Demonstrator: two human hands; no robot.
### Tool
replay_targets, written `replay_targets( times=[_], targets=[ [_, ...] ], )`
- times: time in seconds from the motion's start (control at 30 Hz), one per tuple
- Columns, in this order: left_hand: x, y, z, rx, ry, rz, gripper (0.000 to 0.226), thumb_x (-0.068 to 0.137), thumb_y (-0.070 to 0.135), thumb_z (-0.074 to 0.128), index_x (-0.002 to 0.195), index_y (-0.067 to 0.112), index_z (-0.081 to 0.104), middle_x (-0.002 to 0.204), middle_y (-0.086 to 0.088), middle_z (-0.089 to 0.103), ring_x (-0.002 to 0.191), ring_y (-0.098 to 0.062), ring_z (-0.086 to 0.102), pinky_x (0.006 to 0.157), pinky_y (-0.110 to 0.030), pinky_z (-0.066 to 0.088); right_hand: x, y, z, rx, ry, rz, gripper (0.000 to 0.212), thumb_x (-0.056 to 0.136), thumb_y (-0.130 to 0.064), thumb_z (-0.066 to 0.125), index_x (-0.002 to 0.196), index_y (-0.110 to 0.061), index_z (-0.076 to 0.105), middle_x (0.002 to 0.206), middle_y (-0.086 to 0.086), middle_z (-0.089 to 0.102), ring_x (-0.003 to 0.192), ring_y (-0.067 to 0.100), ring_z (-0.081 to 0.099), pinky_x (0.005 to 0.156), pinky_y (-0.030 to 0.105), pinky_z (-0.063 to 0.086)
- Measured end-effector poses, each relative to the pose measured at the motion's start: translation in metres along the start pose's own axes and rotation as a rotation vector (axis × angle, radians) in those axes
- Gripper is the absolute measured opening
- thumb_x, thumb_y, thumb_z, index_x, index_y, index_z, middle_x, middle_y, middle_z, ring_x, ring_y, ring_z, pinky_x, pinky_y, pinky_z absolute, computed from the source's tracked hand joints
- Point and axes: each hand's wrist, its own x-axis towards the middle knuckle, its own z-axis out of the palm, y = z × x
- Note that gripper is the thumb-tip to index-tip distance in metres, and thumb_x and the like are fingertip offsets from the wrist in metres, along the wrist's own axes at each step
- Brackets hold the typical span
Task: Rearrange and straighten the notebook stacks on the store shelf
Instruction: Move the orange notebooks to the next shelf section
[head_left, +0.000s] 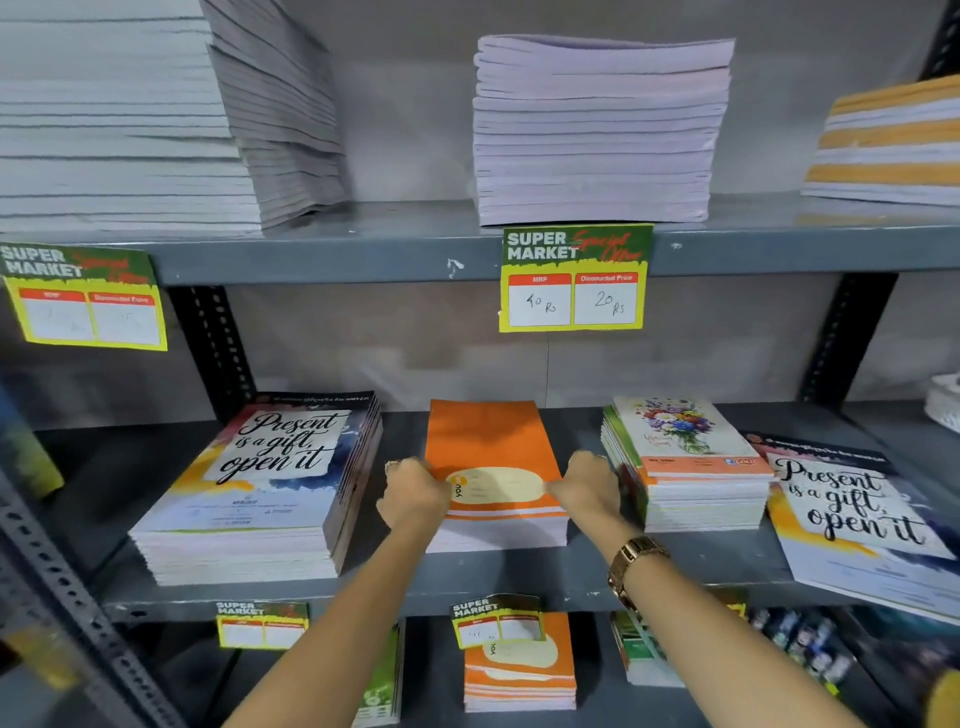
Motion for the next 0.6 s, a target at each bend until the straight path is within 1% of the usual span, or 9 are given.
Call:
replay_targets(
  times=[0.03, 0.1, 0.17, 0.2, 0.27, 0.33, 0.43, 0.53, 0.6],
  targets=[
    [-0.003, 0.003, 0.003, 0.098, 0.031, 0.006, 0.03, 0.081, 0.013, 0.058, 0.111, 0.012, 0.065, 0.122, -0.012, 0.058, 0.11, -0.032, 0.058, 0.098, -0.042, 0.039, -0.001, 0.003, -0.005, -0.01, 0.043, -0.015, 0.027, 0.082, -0.022, 0.068, 0.103, -0.005, 0.062, 0.11, 0.015, 0.065, 0.1, 0.03, 0.063, 0.069, 0.029, 0.048],
    [-0.008, 0.009, 0.008, 0.235, 0.136, 0.075, 0.032, 0.08, 0.01, 0.058, 0.111, 0.015, 0.064, 0.125, -0.011, 0.055, 0.117, -0.03, 0.051, 0.098, -0.045, 0.034, -0.004, 0.012, -0.014, 0.008, 0.15, -0.054, 0.026, 0.086, -0.022, 0.064, 0.106, -0.006, 0.063, 0.108, 0.015, 0.068, 0.1, 0.031, 0.064, 0.075, 0.032, 0.052],
    [-0.018, 0.02, 0.018, 0.243, 0.202, 0.204, 0.036, 0.077, 0.005, 0.057, 0.111, 0.016, 0.064, 0.127, -0.009, 0.056, 0.121, -0.028, 0.046, 0.098, -0.045, 0.033, -0.006, 0.026, -0.028, 0.014, 0.261, -0.084, 0.02, 0.088, -0.019, 0.06, 0.104, -0.007, 0.063, 0.104, 0.016, 0.069, 0.098, 0.033, 0.065, 0.075, 0.033, 0.052],
    [-0.023, 0.026, 0.024, 0.215, 0.199, 0.268, 0.037, 0.077, 0.004, 0.057, 0.111, 0.017, 0.064, 0.127, -0.008, 0.057, 0.122, -0.027, 0.045, 0.099, -0.043, 0.032, -0.006, 0.034, -0.035, 0.005, 0.312, -0.099, 0.017, 0.089, -0.017, 0.057, 0.102, -0.008, 0.063, 0.102, 0.016, 0.07, 0.096, 0.034, 0.065, 0.074, 0.034, 0.051],
    [-0.034, 0.042, 0.04, 0.167, 0.161, 0.388, 0.036, 0.08, 0.006, 0.057, 0.113, 0.018, 0.064, 0.128, -0.005, 0.058, 0.124, -0.024, 0.045, 0.1, -0.04, 0.032, -0.006, 0.055, -0.05, -0.054, 0.402, -0.136, 0.015, 0.089, -0.014, 0.053, 0.099, -0.01, 0.064, 0.097, 0.015, 0.071, 0.091, 0.034, 0.065, 0.072, 0.034, 0.049],
    [-0.047, 0.059, 0.059, 0.134, 0.125, 0.51, 0.034, 0.084, 0.01, 0.055, 0.117, 0.017, 0.061, 0.128, -0.004, 0.058, 0.123, -0.023, 0.045, 0.099, -0.037, 0.032, -0.004, 0.08, -0.063, -0.14, 0.492, -0.167, 0.018, 0.089, -0.015, 0.053, 0.101, -0.009, 0.065, 0.097, 0.016, 0.071, 0.091, 0.035, 0.065, 0.077, 0.037, 0.048],
    [-0.067, 0.08, 0.088, 0.13, 0.048, 0.677, 0.035, 0.088, 0.01, 0.048, 0.121, 0.013, 0.059, 0.126, -0.007, 0.06, 0.119, -0.025, 0.049, 0.096, -0.036, 0.036, -0.004, 0.122, -0.08, -0.273, 0.579, -0.138, 0.021, 0.084, -0.014, 0.061, 0.102, -0.005, 0.068, 0.098, 0.019, 0.071, 0.095, 0.037, 0.063, 0.082, 0.043, 0.047],
    [-0.087, 0.097, 0.118, 0.154, -0.058, 0.793, 0.037, 0.086, 0.01, 0.047, 0.121, 0.01, 0.058, 0.122, -0.011, 0.062, 0.114, -0.03, 0.054, 0.093, -0.039, 0.041, -0.005, 0.173, -0.1, -0.42, 0.588, -0.081, 0.026, 0.071, -0.012, 0.075, 0.095, -0.003, 0.068, 0.09, 0.018, 0.071, 0.082, 0.037, 0.066, 0.07, 0.043, 0.053],
    [-0.102, 0.104, 0.136, 0.137, -0.134, 0.823, 0.037, 0.087, 0.011, 0.046, 0.123, 0.008, 0.055, 0.123, -0.014, 0.061, 0.114, -0.031, 0.054, 0.094, -0.04, 0.042, -0.006, 0.202, -0.111, -0.504, 0.551, -0.036, 0.032, 0.069, -0.013, 0.076, 0.098, -0.003, 0.067, 0.094, 0.018, 0.071, 0.083, 0.036, 0.066, 0.07, 0.041, 0.055]
  ],
)
